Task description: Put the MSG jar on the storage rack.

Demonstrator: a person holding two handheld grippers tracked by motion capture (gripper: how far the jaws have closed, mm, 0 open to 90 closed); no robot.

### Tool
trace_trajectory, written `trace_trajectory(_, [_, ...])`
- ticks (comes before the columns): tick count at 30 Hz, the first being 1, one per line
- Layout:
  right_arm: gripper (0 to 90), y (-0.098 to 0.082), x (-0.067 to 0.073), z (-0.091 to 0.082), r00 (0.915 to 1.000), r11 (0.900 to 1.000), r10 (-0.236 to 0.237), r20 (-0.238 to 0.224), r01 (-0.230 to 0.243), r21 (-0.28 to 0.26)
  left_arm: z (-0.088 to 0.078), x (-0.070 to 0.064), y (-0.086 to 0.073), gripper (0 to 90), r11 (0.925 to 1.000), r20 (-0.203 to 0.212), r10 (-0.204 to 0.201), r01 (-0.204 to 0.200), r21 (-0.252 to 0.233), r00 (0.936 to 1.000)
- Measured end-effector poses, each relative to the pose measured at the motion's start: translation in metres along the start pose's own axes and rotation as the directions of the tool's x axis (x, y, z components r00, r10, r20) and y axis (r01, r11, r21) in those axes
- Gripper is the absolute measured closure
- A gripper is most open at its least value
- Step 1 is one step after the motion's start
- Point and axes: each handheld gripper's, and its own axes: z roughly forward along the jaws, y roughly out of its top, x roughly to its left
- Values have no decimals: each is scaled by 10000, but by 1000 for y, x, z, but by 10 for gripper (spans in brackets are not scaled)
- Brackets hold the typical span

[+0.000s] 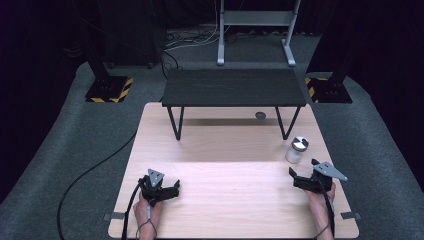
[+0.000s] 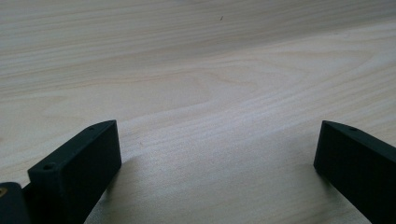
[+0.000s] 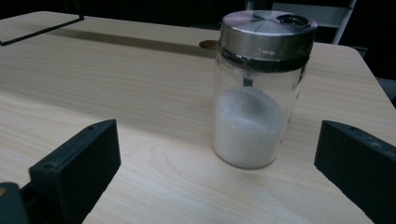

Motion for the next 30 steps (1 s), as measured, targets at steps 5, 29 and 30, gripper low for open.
trace_trajectory(5, [0,8,-1,14,9997,9999,-115,237,114,49,0,0,0,5,10000,0,-3,3,-1,10000])
trace_trajectory(29, [302,-3,-13,67,9977,9997,231,645,-230,-21,0,1,0,5,10000,34,-2,2,-7,10000])
trace_trajectory(30, [302,-3,-13,67,9976,9997,248,642,-246,-32,1,1,0,5,10000,35,-2,2,-14,10000])
